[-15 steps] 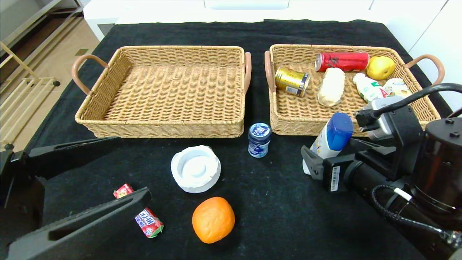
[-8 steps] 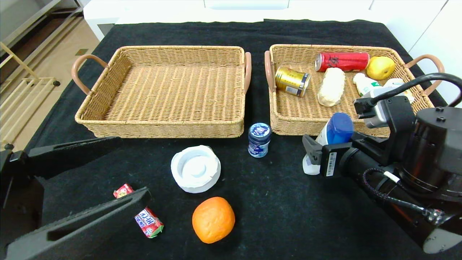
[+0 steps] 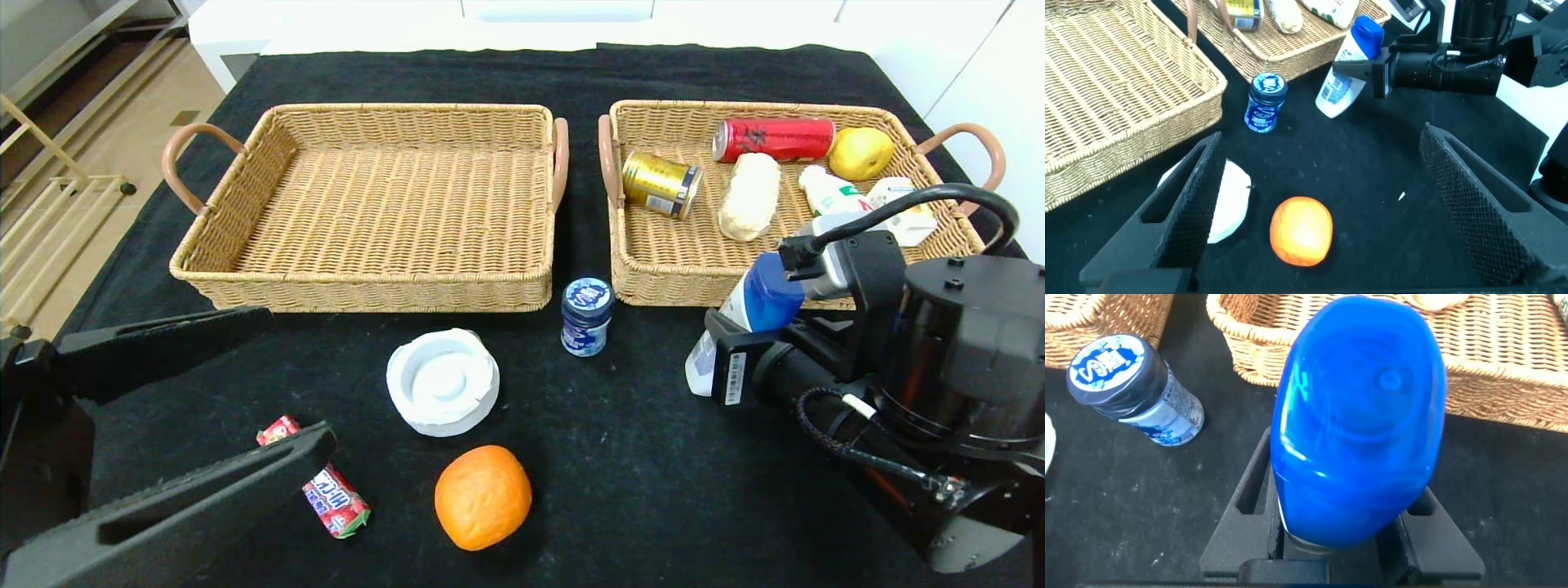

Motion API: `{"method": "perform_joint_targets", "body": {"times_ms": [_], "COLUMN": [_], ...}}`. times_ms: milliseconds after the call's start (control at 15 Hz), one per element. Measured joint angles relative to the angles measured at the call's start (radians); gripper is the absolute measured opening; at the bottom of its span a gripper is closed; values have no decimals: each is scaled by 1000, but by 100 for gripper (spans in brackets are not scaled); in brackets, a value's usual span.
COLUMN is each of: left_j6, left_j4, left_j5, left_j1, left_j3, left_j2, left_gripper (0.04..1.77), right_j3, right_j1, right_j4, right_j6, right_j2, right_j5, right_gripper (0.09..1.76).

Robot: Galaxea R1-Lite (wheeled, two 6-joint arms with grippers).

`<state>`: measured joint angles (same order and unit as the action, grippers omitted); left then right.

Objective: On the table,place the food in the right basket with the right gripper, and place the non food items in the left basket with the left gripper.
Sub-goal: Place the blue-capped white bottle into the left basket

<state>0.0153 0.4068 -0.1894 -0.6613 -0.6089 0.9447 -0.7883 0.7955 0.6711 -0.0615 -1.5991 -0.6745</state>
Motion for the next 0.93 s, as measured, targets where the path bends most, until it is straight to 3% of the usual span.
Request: {"method": "perform_joint_targets", "body": {"times_ms": [467,933], "left_j6": [0,-1], "left_j4": [1,2], "left_j5": [0,2], "left_j1": [0,1], "left_j3": [0,-9], "left_j2": [-1,-2], "left_gripper": [172,172], "right_j3": [-6,-182], "right_j1": [7,117], "right_j4": [-25,-90], "right_j6": [26,56], "right_j2": [16,67], "right_j5": [14,44], "right_gripper": [68,68]}}
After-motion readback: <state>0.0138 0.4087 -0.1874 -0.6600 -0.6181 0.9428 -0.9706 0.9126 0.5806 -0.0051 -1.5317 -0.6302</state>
